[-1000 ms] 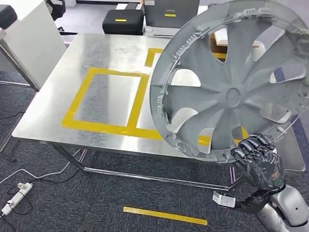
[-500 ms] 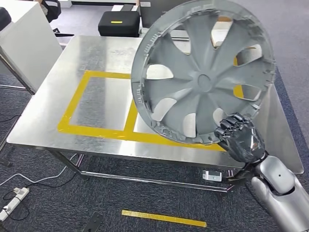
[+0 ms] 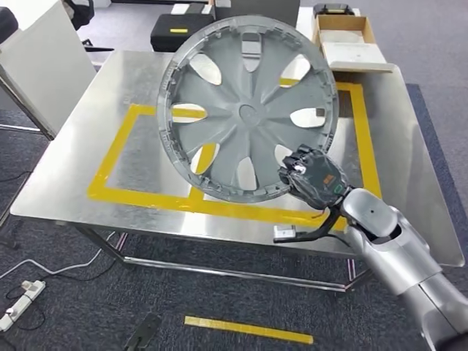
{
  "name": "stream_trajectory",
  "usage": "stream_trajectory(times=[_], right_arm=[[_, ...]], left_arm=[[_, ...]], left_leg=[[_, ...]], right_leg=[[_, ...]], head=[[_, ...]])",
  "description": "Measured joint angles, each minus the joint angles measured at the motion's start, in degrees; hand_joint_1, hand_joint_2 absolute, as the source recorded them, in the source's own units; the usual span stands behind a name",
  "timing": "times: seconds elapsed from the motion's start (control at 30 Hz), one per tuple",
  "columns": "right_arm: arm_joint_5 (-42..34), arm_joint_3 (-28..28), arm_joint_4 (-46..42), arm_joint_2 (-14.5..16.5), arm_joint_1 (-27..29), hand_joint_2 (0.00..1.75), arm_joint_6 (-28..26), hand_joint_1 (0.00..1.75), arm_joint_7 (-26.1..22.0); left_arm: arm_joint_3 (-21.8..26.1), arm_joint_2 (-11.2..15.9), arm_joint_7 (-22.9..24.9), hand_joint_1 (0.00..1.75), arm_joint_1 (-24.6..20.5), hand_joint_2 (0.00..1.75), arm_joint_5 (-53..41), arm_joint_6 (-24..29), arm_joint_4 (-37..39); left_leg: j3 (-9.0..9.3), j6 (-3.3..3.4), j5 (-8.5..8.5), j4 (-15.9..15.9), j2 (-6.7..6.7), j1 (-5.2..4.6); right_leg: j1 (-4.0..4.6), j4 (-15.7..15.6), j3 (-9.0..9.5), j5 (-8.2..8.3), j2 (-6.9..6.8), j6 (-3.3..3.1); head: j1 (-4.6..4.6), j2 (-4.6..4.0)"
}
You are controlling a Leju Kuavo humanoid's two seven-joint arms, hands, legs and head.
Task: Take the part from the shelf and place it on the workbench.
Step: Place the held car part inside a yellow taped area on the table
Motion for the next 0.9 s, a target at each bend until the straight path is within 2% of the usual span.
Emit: stream_trajectory(times=[0.1,0.17,0.23,0.27,0.3,0.33,0.4,0.43,0.5,0.6,0.67,0.73,0.77,0.8,0.83,0.9], right_arm=[[-0.77,3.43,4.71,2.13,-3.0,1.75,2.33,1.75,-0.64],[-1.14,4.75,7.11,3.55,-4.39,1.75,2.87,1.75,-0.68],[-1.34,5.7,8.85,4.59,-5.4,1.75,2.97,1.75,-0.67],[-1.4,6.12,9.55,4.97,-5.75,1.75,2.97,1.75,-0.69],[-1.44,6.54,10.15,5.27,-6.05,1.75,2.97,1.75,-0.73],[-1.47,6.95,10.66,5.52,-6.33,1.75,2.97,1.75,-0.75],[-1.83,7.67,11.53,5.93,-6.89,1.75,3.24,1.75,-0.77],[-2.3,7.96,12.08,6.13,-7.29,1.75,3.6,1.75,-0.75],[-3.75,8.46,13.91,6.67,-8.26,1.75,4.69,1.75,-0.73],[-5.71,8.78,18.53,7.4,-9.65,1.75,5.45,1.75,-0.69],[-6.66,8.68,22.02,7.65,-10.36,1.75,5.24,1.75,-0.53],[-7.46,8.52,25.63,7.73,-10.61,1.75,4.91,1.75,-0.15],[-7.87,8.34,27.41,7.73,-10.5,1.75,4.65,1.75,0.04],[-8.27,8.03,29.13,7.73,-10.27,1.75,4.33,1.75,0.24],[-8.64,7.61,30.68,7.73,-9.95,1.75,4.0,1.75,0.44],[-9.11,6.56,33.12,7.67,-9.27,1.75,3.36,1.75,0.98]], left_arm=[[-1.25,0.13,0.27,0.0,-0.57,1.75,-1.99,-0.9,-0.01],[-2.09,0.15,0.44,0.0,-0.94,1.75,-2.75,-1.22,-0.02],[-2.68,0.09,0.52,0.0,-1.08,1.75,-2.95,-1.35,-0.02],[-2.93,0.07,0.57,0.0,-1.05,1.75,-2.99,-1.38,-0.01],[-3.14,0.07,0.61,0.0,-1.02,1.75,-3.01,-1.39,-0.01],[-3.32,0.08,0.63,0.0,-1.01,1.75,-3.01,-1.4,-0.01],[-3.55,0.14,0.62,0.0,-1.09,1.75,-3.06,-1.45,-0.01],[-3.63,0.16,0.62,0.0,-1.15,1.75,-3.14,-1.48,-0.01],[-3.85,0.15,0.72,0.0,-1.25,1.75,-3.42,-1.58,-0.01],[-4.1,0.09,0.99,0.0,-1.32,1.75,-3.56,-1.6,-0.02],[-4.12,0.09,0.79,0.0,-1.4,1.75,-3.38,-1.53,-0.02],[-4.12,0.13,0.27,0.0,-1.44,1.75,-3.04,-1.51,-0.02],[-4.11,0.13,-0.02,0.0,-1.4,1.75,-2.85,-1.57,-0.02],[-4.1,0.12,-0.29,0.0,-1.33,1.75,-2.68,-1.72,-0.02],[-4.08,0.11,-0.54,0.0,-1.25,1.75,-2.58,-1.92,-0.02],[-4.03,0.07,-1.08,0.0,-1.11,1.75,-2.47,-2.53,-0.02]], left_leg=[[-0.39,-0.78,-0.7,0.98,0.0,0.16],[-2.46,-1.5,-3.3,5.7,0.04,0.39],[-5.93,-1.95,-6.24,13.08,0.07,0.68],[-7.1,-2.03,-6.67,15.4,0.07,0.79],[-7.4,-2.01,-6.03,15.74,0.07,0.85],[-6.7,-1.89,-4.4,13.92,0.07,0.9],[-3.57,-1.48,-0.52,6.79,0.06,0.85],[-2.15,-1.27,0.51,3.61,0.04,0.76],[-0.96,-0.91,0.5,0.88,0.02,0.56],[-0.57,-0.07,0.52,-0.12,-0.04,0.67],[-0.17,0.64,0.73,-0.7,-0.06,0.8],[-0.09,1.11,0.67,-0.72,-0.11,0.62],[-0.05,1.21,0.62,-0.71,-0.16,0.52],[0.02,1.3,0.57,-0.7,-0.23,0.43],[0.1,1.34,0.51,-0.67,-0.3,0.36],[0.25,1.31,0.34,-0.61,-0.38,0.23]], right_leg=[[-0.14,-0.25,0.19,0.08,-0.03,-1.08],[-0.26,-0.37,0.44,0.07,-0.13,-1.67],[-0.2,-0.36,0.53,-0.05,-0.19,-1.96],[-0.17,-0.35,0.6,-0.11,-0.19,-2.01],[-0.15,-0.35,0.69,-0.17,-0.17,-2.04],[-0.15,-0.35,0.82,-0.24,-0.13,-2.03],[-0.1,-0.36,1.04,-0.45,-0.06,-1.8],[-0.02,-0.35,1.04,-0.54,-0.01,-1.6],[0.12,-0.44,0.87,-0.57,0.05,-1.01],[0.02,-0.34,0.57,-1.11,-0.08,-0.05],[0.03,3.48,-1.31,-3.38,-0.1,0.22],[0.09,10.76,-4.89,-6.25,-0.08,0.28],[0.1,13.52,-6.43,-6.88,-0.08,0.32],[0.12,14.43,-7.16,-6.51,-0.07,0.33],[0.13,13.11,-6.82,-5.12,-0.08,0.27],[0.25,6.06,-3.84,-1.15,-0.16,-0.13]], head=[[-0.17,0.0],[-0.5,0.0],[-0.65,0.0],[-0.65,0.0],[-0.65,0.0],[-0.66,0.0],[-0.64,0.0],[-0.63,0.0],[-0.59,0.0],[-0.52,0.0],[-0.45,0.0],[-0.4,0.0],[-0.4,0.0],[-0.39,0.0],[-0.39,0.0],[-0.39,0.0]])
